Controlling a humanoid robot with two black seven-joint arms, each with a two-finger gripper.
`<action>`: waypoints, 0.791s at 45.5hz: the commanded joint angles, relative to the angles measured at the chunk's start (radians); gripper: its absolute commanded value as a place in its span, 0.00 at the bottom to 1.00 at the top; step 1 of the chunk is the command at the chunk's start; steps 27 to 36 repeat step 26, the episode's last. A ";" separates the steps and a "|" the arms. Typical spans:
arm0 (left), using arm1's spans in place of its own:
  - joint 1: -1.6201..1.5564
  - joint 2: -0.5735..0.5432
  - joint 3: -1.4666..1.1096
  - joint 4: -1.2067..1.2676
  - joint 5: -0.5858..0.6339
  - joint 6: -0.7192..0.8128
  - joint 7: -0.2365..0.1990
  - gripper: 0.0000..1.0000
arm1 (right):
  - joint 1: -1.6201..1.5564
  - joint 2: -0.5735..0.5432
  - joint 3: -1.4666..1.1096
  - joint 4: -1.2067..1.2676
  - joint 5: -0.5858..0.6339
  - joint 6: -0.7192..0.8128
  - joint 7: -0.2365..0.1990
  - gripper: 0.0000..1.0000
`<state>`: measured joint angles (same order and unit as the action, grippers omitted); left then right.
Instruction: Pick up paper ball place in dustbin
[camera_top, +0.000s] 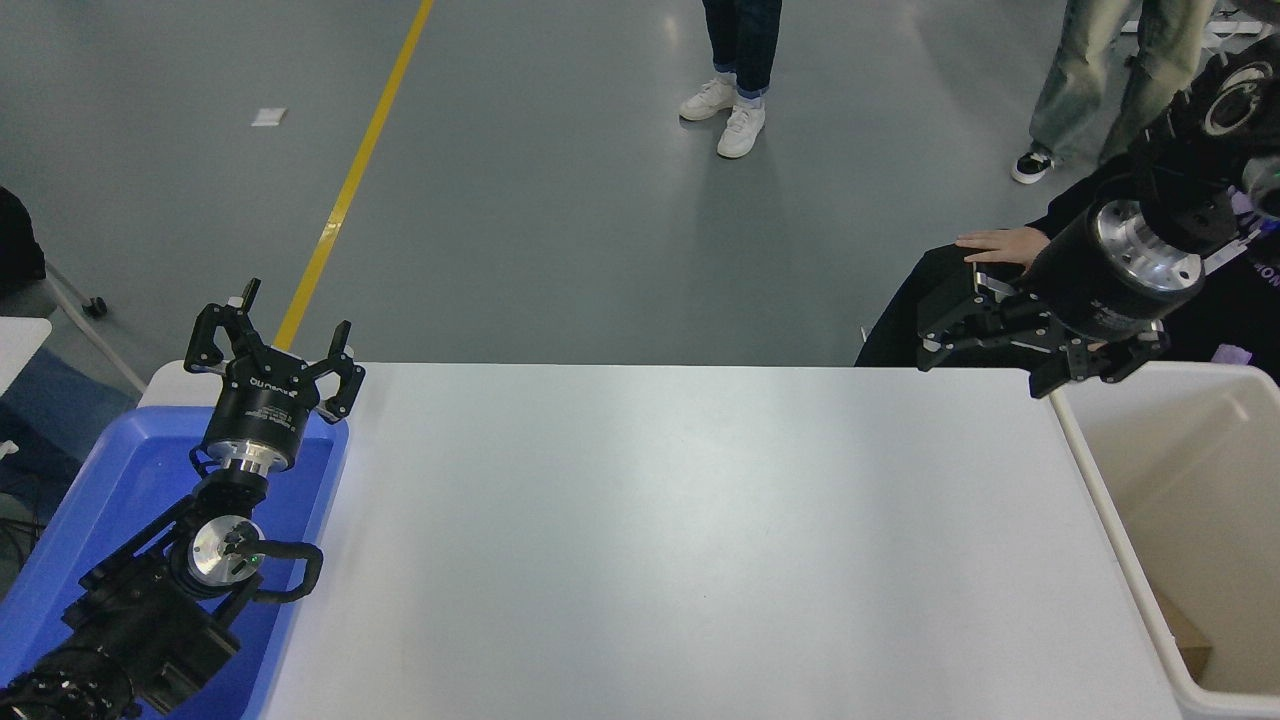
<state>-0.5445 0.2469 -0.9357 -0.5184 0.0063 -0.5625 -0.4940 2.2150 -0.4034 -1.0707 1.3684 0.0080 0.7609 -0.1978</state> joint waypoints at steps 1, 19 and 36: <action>0.000 0.000 0.000 0.000 0.000 0.000 0.000 0.98 | 0.032 0.106 0.005 0.001 -0.005 0.024 0.000 1.00; 0.000 0.000 0.000 0.000 0.000 0.000 0.000 0.98 | 0.063 0.144 -0.097 -0.020 -0.010 0.024 0.000 1.00; 0.000 0.000 0.000 0.000 0.000 0.000 0.000 0.98 | 0.071 0.144 -0.133 -0.023 -0.010 0.024 0.000 1.00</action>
